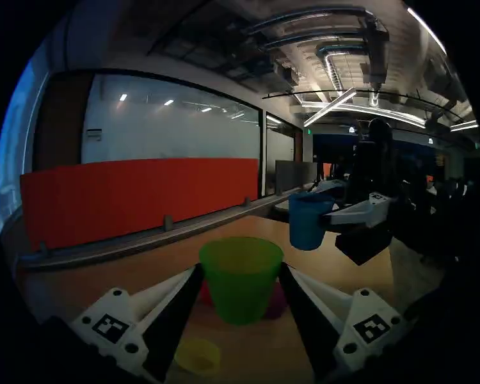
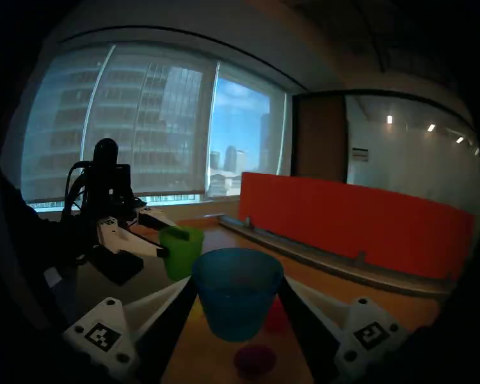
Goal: Pour water
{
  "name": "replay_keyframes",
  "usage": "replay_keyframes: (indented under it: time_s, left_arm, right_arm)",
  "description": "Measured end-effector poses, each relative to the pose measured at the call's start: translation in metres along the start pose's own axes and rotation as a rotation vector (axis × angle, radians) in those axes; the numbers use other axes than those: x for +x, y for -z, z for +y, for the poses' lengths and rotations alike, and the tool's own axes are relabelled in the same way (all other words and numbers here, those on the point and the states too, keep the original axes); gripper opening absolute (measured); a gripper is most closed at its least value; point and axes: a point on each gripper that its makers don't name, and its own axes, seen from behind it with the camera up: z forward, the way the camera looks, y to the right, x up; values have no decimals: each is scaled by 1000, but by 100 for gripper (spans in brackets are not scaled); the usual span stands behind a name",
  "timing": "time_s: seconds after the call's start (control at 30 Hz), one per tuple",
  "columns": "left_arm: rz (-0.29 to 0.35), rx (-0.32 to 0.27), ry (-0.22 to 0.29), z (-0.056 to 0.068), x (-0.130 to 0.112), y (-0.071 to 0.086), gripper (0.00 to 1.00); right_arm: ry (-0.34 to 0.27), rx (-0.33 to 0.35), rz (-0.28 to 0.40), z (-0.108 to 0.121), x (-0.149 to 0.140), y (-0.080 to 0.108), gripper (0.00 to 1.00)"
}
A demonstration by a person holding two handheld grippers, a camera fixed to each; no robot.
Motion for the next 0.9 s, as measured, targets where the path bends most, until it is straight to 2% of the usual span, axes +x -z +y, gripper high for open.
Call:
replay_keyframes:
  time_s: [0.27, 0.5, 0.9]
  left_arm:
    - [-20, -26, 9, 7, -13, 3, 86]
    - [-7, -33, 4, 10, -17, 7, 86]
    - [25, -74, -18, 31, -19, 11, 85]
  right_arm:
    - [35, 3, 2, -1, 5, -2, 90]
    - [81, 3, 0, -2, 9, -4, 90]
    - [181, 6, 0, -6, 21, -12, 90]
